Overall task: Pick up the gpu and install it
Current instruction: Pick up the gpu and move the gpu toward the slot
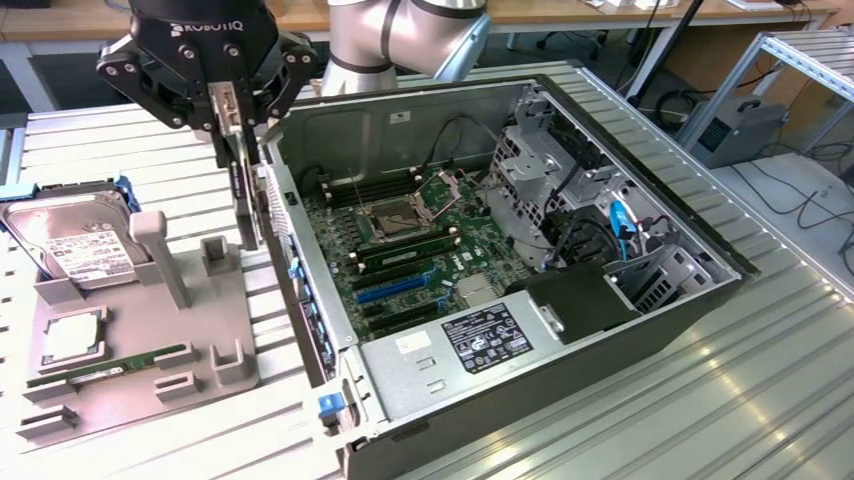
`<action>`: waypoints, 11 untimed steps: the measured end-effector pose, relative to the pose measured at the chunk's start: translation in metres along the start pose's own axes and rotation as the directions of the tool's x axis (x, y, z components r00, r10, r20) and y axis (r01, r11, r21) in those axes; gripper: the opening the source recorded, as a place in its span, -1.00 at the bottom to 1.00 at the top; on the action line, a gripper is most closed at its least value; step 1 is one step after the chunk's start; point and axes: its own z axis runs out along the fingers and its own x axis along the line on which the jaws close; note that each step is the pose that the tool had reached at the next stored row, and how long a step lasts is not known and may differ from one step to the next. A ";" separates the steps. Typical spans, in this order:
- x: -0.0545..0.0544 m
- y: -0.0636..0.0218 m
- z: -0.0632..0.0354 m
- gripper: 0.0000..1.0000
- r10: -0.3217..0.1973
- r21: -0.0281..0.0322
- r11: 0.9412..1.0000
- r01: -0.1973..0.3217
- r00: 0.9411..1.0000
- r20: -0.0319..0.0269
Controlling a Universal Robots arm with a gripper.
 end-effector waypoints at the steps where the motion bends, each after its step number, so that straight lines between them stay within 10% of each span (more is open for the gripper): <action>1: -0.001 0.0001 0.0000 -0.47 0.000 0.000 1.000 0.000 1.000 0.000; 11: -0.012 0.0009 0.0003 -0.47 0.000 0.000 1.000 0.000 1.000 0.000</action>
